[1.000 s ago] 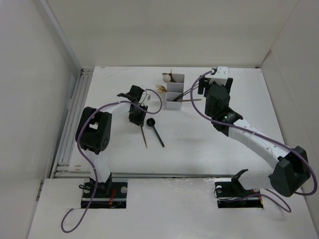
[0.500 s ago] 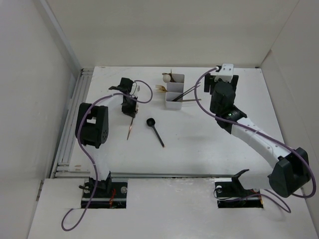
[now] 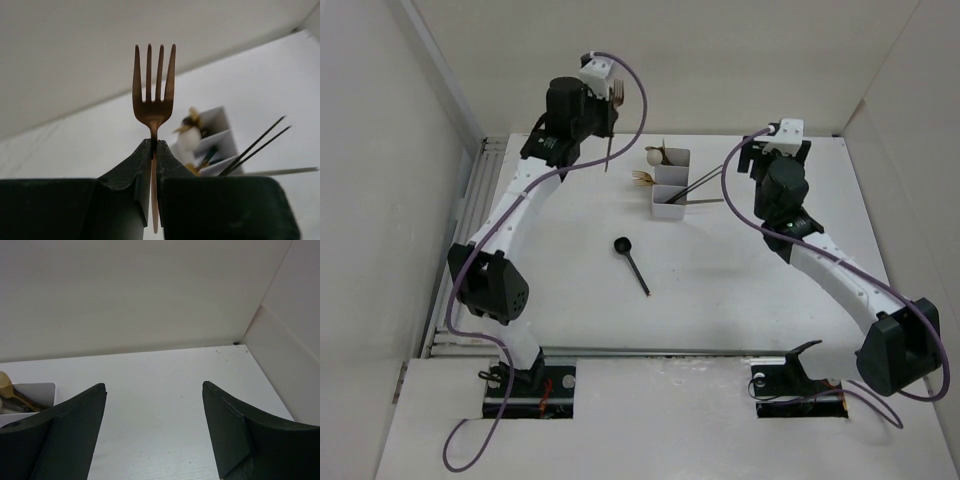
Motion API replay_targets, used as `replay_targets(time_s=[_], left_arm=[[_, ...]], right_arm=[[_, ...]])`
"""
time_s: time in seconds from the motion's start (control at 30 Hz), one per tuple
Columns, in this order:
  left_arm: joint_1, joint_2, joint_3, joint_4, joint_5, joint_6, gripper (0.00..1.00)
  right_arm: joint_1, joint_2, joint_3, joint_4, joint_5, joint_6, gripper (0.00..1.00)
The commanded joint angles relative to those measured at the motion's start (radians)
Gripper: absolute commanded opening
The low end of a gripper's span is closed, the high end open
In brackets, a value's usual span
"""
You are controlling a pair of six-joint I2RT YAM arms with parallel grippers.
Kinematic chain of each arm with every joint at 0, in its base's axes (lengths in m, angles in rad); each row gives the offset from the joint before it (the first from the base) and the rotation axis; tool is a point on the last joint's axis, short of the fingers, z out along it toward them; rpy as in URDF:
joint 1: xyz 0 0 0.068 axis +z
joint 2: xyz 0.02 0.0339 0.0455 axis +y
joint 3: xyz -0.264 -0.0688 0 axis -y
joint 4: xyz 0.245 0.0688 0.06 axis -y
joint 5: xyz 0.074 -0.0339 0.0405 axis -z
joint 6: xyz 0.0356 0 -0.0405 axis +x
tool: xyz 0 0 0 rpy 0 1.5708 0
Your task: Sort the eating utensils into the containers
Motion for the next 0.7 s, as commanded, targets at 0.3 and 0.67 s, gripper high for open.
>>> replay_targets(time_s=[0.3, 0.67], left_arm=[[-0.141, -0.03, -0.35, 0.936, 0.162, 0.045, 0.0], [-0.217, 0.122, -0.439, 1.348, 0.059, -0.011, 0.0]], right_arm=[[-0.022, 0.031, 0.031, 0.128, -0.052, -0.043, 0.82], [-0.022, -0.001, 0.062, 0.11, -0.064, -0.109, 0.81]])
